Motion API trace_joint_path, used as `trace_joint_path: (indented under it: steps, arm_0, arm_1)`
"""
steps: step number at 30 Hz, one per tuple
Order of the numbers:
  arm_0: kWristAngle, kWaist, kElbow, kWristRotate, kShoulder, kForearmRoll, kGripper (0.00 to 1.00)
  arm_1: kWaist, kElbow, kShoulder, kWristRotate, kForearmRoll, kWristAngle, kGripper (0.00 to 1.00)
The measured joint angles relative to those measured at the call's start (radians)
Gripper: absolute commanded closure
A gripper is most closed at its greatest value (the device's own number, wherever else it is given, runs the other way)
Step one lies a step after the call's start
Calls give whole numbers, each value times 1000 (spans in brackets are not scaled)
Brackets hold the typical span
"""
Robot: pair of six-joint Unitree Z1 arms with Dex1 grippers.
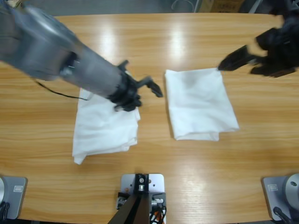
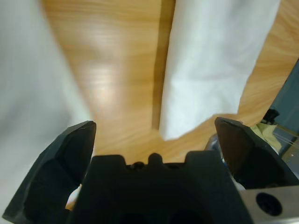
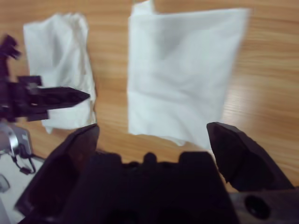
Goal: Fold clothes
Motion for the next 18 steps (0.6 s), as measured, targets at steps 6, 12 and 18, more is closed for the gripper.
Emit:
trace_joint_path:
  steps: [6,12,18]
  arm_0:
    - [-75,-2,1,16,127,-192,0]
    - [-155,-2,-15,27,219,-388,0]
    - [-175,-1,-30,31,243,-418,0]
  arm_1:
    - [-142,182,-23,-81,-131,112,69]
    - [-225,370,31,-148,-328,249,96]
    - [-294,535,88,-135,-535,318,98]
